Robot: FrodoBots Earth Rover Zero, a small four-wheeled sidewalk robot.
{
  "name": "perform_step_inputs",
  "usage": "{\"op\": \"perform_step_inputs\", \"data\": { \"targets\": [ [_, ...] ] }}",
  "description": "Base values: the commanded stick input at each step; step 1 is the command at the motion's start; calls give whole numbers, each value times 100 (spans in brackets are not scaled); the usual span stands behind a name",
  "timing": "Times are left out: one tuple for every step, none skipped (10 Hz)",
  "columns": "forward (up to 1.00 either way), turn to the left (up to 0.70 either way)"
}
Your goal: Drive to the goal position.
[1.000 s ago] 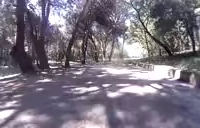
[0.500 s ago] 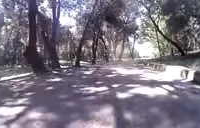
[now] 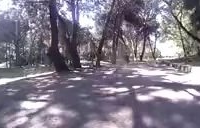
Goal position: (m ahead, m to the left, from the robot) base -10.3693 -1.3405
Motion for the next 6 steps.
{"op": "perform_step_inputs", "data": {
  "targets": [
    [0, 5],
    [0, 9],
    [0, 5],
    [0, 0],
    [0, 0],
    [0, 0]
  ]
}}
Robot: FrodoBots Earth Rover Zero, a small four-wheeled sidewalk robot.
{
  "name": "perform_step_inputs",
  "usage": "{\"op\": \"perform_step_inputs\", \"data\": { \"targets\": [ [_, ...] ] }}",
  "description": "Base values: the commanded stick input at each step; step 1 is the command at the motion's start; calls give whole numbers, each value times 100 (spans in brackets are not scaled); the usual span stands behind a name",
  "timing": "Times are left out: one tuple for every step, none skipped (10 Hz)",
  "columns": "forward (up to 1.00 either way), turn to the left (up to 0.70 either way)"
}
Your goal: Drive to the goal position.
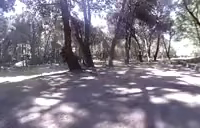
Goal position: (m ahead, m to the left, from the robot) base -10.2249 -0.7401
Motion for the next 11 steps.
{"op": "perform_step_inputs", "data": {
  "targets": [
    [0, 0],
    [0, 0],
    [0, 0],
    [0, 0],
    [0, 0],
    [0, 0],
    [0, 37],
    [0, 77],
    [0, 85],
    [0, 85],
    [0, 85]
  ]
}}
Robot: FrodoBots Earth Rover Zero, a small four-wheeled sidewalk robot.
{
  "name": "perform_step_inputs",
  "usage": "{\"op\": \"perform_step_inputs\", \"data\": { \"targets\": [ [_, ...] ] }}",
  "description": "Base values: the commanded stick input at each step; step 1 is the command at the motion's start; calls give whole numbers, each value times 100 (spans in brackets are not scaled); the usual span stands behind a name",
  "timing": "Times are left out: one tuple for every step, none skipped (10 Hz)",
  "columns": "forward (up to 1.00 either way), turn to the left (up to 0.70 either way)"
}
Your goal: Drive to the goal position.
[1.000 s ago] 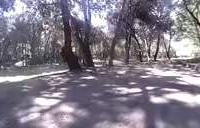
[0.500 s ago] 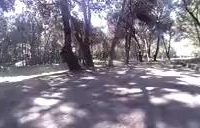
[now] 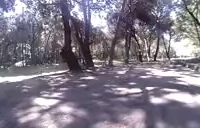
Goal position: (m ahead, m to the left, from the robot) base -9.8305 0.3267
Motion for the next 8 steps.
{"op": "perform_step_inputs", "data": {
  "targets": [
    [0, 85],
    [0, 85],
    [0, 85],
    [0, 85],
    [0, 85],
    [0, 85],
    [0, 85],
    [0, 85]
  ]
}}
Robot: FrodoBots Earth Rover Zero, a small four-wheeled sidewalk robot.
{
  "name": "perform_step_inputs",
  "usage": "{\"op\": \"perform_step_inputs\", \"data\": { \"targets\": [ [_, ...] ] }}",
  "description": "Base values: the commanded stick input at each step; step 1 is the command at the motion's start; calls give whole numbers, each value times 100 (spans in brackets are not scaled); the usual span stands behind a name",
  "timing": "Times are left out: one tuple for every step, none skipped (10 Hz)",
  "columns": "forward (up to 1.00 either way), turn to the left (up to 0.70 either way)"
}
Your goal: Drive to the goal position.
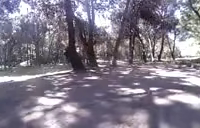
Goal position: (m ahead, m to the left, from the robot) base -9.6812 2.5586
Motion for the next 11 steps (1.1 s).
{"op": "perform_step_inputs", "data": {
  "targets": [
    [0, 85],
    [0, 85],
    [0, 85],
    [0, 85],
    [0, 85],
    [0, 85],
    [0, 85],
    [0, 85],
    [0, 85],
    [0, 85],
    [0, 85]
  ]
}}
